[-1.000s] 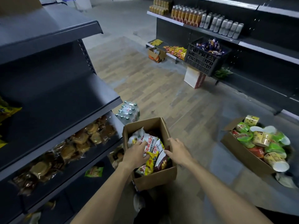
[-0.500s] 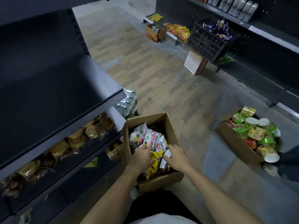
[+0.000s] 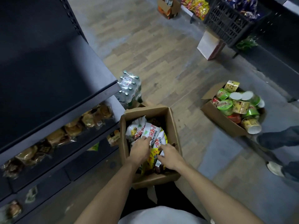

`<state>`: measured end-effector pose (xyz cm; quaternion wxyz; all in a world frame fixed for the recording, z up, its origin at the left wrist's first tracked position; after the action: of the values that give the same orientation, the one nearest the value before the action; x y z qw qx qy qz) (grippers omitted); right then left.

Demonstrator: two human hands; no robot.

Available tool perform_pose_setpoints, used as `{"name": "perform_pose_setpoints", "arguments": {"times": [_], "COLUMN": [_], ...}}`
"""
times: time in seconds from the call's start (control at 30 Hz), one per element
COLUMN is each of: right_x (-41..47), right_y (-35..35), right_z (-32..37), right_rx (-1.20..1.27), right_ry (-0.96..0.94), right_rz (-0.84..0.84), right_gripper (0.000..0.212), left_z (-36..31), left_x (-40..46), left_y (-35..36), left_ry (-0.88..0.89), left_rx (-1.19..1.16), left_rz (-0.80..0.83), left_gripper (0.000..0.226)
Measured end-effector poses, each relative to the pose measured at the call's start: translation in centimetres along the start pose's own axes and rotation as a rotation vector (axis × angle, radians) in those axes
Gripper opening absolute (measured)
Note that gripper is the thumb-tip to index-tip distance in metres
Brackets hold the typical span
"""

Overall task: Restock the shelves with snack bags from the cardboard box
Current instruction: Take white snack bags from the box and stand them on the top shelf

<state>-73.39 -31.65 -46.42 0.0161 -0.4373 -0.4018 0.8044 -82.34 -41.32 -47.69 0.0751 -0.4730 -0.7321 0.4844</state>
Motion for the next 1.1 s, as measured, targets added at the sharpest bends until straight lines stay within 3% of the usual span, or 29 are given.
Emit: {"name": "perform_pose_setpoints", "arguments": {"times": [0.1, 0.3, 0.47, 0.73, 0.9, 1.1], "right_x": [0.3, 0.9, 2.0, 4.1, 5.6, 6.9], "right_y": [0.1, -0.5, -1.1, 0.6, 1.6, 3.2], "right_z": [-0.8, -2.0, -1.9, -0.6, -0.2, -0.8], "right_rx": [-0.002, 0.046, 0.073, 0.071, 0.072, 0.080], "right_ry": [-0.036, -0.085, -0.098, -0.087, -0.048, 0.037], "right_rz": [0.026, 0.058, 0.105, 0.110, 0.095, 0.099], "right_gripper": [0.029, 0.033, 0.040, 0.043, 0.043, 0.049], "left_z": [-0.2, 0.1, 1.4, 3.4, 4.1, 4.8], "left_x": [1.9, 5.4, 5.9, 7.1, 7.3, 6.6], "left_y": [1.1, 3.6, 6.0, 5.5, 5.7, 7.1], "left_ry": [-0.026, -0.044, -0.118, -0.270, -0.276, -0.269], "left_rx": [0.011, 0.105, 0.138, 0.113, 0.140, 0.092], "left_rz": [0.000, 0.003, 0.092, 0.032, 0.023, 0.037], "left_gripper": [0.040, 0.046, 0.066, 0.062, 0.059, 0.073]}}
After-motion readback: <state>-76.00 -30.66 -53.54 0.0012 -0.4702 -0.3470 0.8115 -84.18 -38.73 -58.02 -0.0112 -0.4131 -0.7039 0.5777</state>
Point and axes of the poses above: each hand's wrist, its own x-axis towards the middle knuckle, its own y-axis out of the palm, z = x × y, the point moved 7 cm from there along x, towards the middle knuckle, and after that the axes turned 10 degrees about y, right-handed, at the moved point
